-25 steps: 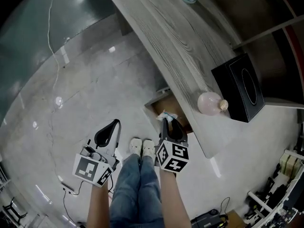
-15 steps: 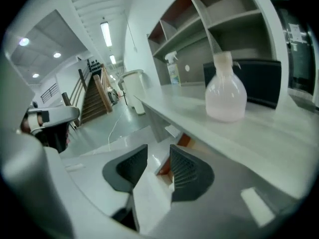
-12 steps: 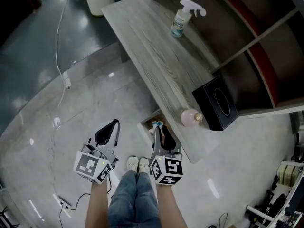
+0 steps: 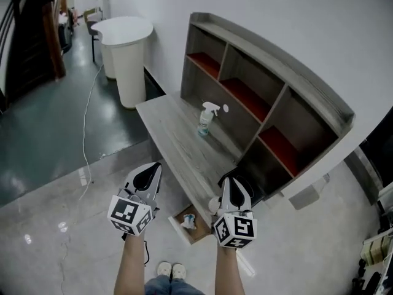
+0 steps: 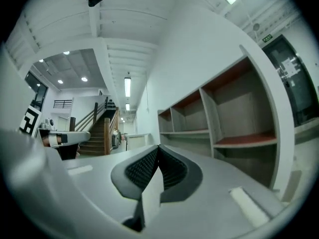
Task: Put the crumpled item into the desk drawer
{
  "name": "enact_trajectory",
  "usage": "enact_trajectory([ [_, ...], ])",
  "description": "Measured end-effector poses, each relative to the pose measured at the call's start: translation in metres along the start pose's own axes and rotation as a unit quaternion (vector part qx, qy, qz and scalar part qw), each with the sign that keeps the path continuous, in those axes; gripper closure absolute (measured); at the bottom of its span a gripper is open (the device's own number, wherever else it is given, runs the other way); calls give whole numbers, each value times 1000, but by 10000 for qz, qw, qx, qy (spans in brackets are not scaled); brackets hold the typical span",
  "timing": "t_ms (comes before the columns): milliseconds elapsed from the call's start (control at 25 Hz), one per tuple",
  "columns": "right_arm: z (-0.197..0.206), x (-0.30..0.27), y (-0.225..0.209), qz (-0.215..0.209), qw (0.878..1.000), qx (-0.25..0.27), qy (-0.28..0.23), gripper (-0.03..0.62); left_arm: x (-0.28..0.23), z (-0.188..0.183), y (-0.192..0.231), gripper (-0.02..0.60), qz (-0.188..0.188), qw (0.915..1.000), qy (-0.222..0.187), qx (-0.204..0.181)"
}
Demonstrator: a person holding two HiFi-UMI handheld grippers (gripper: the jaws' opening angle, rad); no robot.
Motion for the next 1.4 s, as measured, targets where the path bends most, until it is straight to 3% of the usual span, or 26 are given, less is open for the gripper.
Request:
enact_trajectory([
  [160, -54, 12, -14, 74, 9983, 121, -562, 585, -6, -56, -4, 578, 64, 9984, -483, -278],
  [360, -70, 32, -28, 155, 9968, 183, -766, 585, -7, -83, -18, 578, 127, 9962, -740, -430],
  [1400, -56, 57, -29, 119, 9980, 94, -608, 585, 6, -68, -41, 578, 326, 9974, -512, -393],
])
Point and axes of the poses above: the fingertips, and each gripper's own axes: x backward along the fingers, y to its left, z out of its underside, the point moved 6 cm from there along x, backward along the fingers, and after that the axes turned 2 degrees about -x, right-handed, at the moved point
